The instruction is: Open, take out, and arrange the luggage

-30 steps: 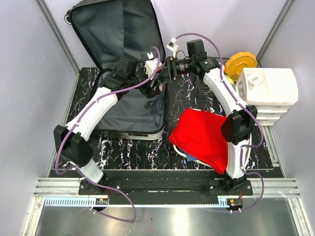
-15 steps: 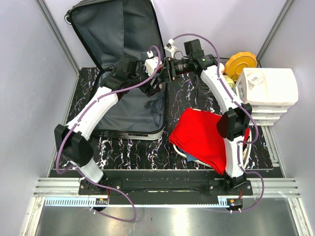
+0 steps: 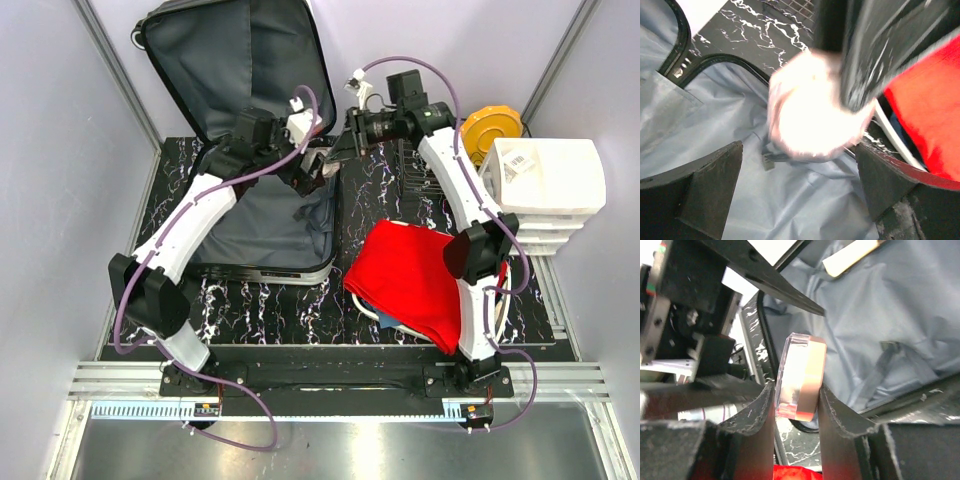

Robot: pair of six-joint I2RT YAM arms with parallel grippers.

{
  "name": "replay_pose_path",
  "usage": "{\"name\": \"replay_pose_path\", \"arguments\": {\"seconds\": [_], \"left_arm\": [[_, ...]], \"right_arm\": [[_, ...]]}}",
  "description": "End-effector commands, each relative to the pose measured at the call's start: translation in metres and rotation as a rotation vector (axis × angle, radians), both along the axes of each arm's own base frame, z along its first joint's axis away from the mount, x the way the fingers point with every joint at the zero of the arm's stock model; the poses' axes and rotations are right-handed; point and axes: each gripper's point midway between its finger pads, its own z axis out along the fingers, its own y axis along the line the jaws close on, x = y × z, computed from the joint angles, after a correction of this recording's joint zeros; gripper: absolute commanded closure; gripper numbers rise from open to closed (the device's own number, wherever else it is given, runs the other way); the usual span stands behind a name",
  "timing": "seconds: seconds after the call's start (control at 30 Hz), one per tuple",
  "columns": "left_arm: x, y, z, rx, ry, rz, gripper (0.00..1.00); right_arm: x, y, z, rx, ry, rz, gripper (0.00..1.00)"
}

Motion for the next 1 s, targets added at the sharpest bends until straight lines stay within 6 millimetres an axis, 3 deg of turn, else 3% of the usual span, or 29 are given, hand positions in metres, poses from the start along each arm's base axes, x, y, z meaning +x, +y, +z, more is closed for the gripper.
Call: {"name": "replay_pose_path", "arguments": {"seconds": [0.0,0.07,0.1,0.13,0.17,0.2,0.23,0.27,0.3,0.33,0.4,0.43,0.47,0.5,0.57,0.6,0.7,0.8,0.97], "left_arm": [[0.01,0.022,0.036,-0.164,0.051,0.025,0.01],[0.015,0.03,0.037,-0.187,0.072,0.022,0.01],[0.019,0.032,0.041,-0.187,0.058,0.021,0.01],[0.021,0.034,0.041,-0.18,0.056,0.024,0.01],[0.022,0.034,0.041,-0.175,0.051,0.02,0.01],[0.025,0.033,0.042,-0.174,0.048,0.014,0.01],[0.024,0.031,0.043,-0.183,0.055,0.005,0.01],[0.025,0.028,0.042,-0.188,0.062,-0.007,0.01],[0.026,0.025,0.042,-0.2,0.075,-0.012,0.01],[0.025,0.022,0.041,-0.213,0.09,-0.03,0.01],[0.025,0.016,0.045,-0.24,0.109,-0.05,0.01],[0.026,0.012,0.039,-0.25,0.133,-0.067,0.01],[0.027,0.01,0.039,-0.257,0.145,-0.073,0.01],[0.028,0.006,0.042,-0.273,0.153,-0.08,0.01],[0.033,0.001,0.04,-0.288,0.174,-0.095,0.01],[0.034,-0.001,0.039,-0.298,0.188,-0.097,0.01],[0.039,-0.007,0.035,-0.317,0.221,-0.108,0.01],[0.042,-0.01,0.033,-0.327,0.236,-0.112,0.01],[0.039,-0.007,0.03,-0.318,0.239,-0.095,0.01]], "right_arm": [[0.014,-0.065,0.061,-0.035,-0.248,-0.139,0.98],[0.011,-0.088,0.069,-0.082,-0.297,-0.178,0.98],[0.009,-0.104,0.081,-0.137,-0.408,-0.203,0.99],[0.008,-0.119,0.08,-0.19,-0.454,-0.22,1.0],[-0.007,-0.132,0.095,-0.24,-0.533,-0.236,1.0],[-0.003,-0.153,0.097,-0.356,-0.651,-0.267,1.0],[-0.005,-0.164,0.081,-0.431,-0.658,-0.268,1.0],[-0.022,-0.178,0.107,-0.464,-0.768,-0.306,1.0],[-0.021,-0.197,0.11,-0.56,-0.839,-0.345,1.0],[-0.024,-0.209,0.094,-0.629,-0.835,-0.346,1.0],[-0.044,-0.245,0.11,-0.788,-0.966,-0.394,1.0],[-0.049,-0.257,0.094,-0.853,-0.952,-0.378,1.0],[-0.065,-0.278,0.103,-0.908,-0.987,-0.418,1.0],[-0.068,-0.295,0.089,-0.995,-0.979,-0.398,1.0],[-0.087,-0.332,0.088,-1.102,-0.977,-0.438,1.0],[-0.089,-0.342,0.075,-1.161,-0.976,-0.387,1.0],[-0.096,-0.386,0.064,-1.28,-0.921,-0.415,1.0],[-0.094,-0.412,0.053,-1.341,-0.891,-0.417,1.0],[-0.069,-0.429,0.036,-1.37,-0.838,-0.401,1.0]]}}
